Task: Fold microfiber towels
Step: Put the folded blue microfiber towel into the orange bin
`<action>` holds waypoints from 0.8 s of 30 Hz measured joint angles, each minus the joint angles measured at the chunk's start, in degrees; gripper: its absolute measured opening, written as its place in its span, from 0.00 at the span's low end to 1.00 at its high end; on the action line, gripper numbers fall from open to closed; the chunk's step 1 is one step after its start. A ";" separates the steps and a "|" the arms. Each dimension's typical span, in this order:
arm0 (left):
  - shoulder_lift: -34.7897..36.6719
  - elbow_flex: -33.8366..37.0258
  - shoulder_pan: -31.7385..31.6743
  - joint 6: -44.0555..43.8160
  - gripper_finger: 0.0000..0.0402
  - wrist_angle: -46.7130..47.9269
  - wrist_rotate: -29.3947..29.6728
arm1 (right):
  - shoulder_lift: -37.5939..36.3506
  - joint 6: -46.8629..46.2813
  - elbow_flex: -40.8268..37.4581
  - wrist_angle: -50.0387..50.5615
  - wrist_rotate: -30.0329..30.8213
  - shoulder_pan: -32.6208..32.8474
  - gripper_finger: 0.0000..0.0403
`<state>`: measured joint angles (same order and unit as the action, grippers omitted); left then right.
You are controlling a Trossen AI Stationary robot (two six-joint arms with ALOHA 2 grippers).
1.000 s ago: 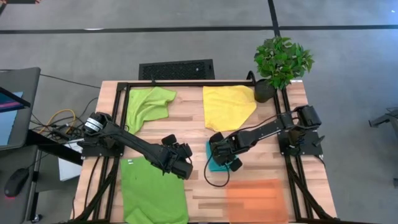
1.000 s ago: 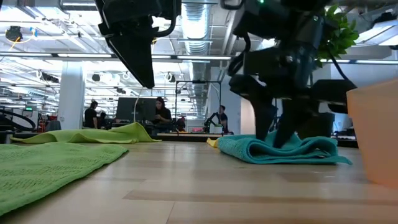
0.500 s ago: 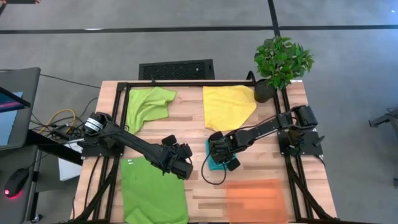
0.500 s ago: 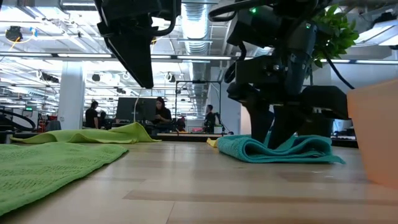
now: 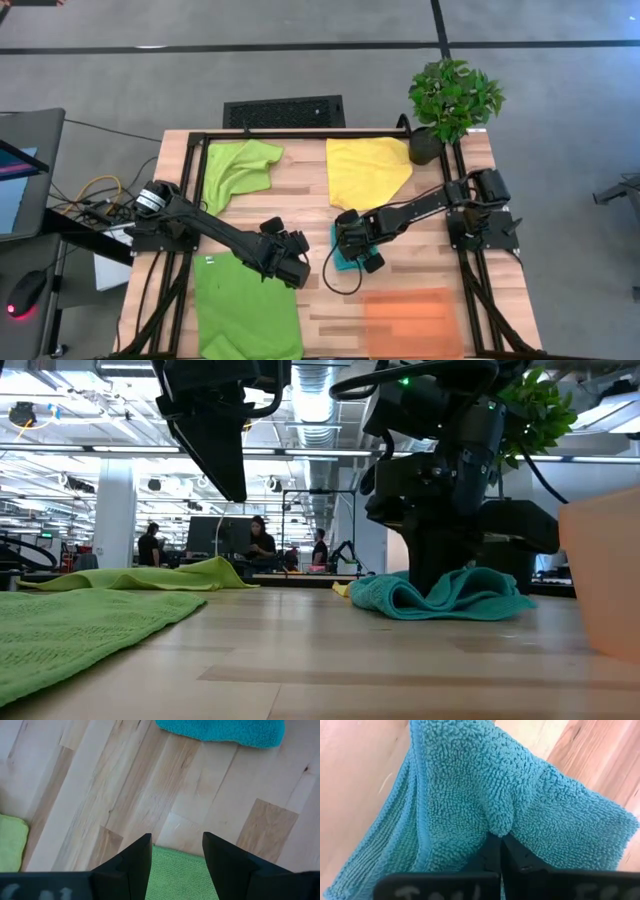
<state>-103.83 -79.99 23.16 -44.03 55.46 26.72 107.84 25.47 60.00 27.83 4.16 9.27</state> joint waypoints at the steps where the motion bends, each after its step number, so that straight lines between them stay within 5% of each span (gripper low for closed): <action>1: 0.00 0.00 0.00 0.00 0.42 0.00 0.00 | -0.28 0.00 -0.09 -0.07 0.20 0.15 0.03; 24: 0.00 0.00 0.00 0.02 0.42 0.07 0.00 | -9.91 -2.99 -0.08 8.42 3.82 0.82 0.00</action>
<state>-103.83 -79.99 23.16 -44.01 55.53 26.72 97.93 22.48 59.92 36.26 7.98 10.09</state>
